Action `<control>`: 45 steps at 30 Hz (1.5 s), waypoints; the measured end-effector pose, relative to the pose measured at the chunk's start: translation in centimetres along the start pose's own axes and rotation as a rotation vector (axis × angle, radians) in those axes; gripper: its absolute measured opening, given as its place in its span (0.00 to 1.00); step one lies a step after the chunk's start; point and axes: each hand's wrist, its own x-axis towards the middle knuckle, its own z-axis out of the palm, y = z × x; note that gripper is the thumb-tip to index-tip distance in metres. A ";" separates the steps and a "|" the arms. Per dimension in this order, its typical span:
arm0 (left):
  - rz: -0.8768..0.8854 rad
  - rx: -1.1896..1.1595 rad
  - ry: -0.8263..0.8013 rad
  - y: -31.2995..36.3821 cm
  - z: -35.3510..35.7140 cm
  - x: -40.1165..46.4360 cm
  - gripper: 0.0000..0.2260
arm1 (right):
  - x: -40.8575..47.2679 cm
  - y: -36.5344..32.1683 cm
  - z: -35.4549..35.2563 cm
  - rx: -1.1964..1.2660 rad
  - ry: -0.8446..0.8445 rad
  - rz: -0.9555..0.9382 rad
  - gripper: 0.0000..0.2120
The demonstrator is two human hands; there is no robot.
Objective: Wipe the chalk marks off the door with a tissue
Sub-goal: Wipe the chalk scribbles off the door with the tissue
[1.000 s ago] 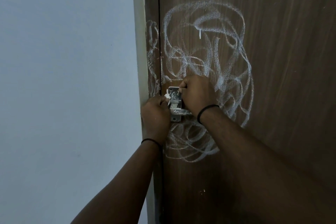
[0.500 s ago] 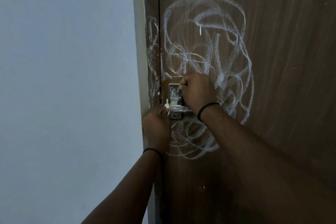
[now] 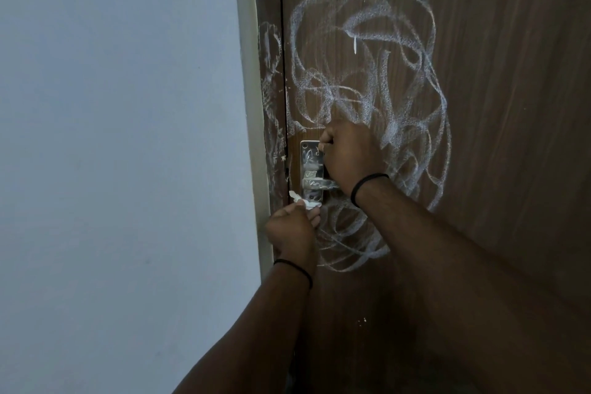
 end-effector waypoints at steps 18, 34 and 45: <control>-0.150 -0.081 -0.099 -1.6 1.3 -0.6 0.06 | -0.1 0.0 -0.1 -0.048 0.005 -0.029 0.08; -0.329 -0.037 -0.209 0.1 1.7 -1.4 0.07 | 0.1 -0.3 -1.1 -0.199 -0.090 -0.098 0.10; -0.336 0.077 -0.232 0.5 1.3 -1.4 0.08 | -11.0 5.1 2.3 0.243 0.307 0.004 0.04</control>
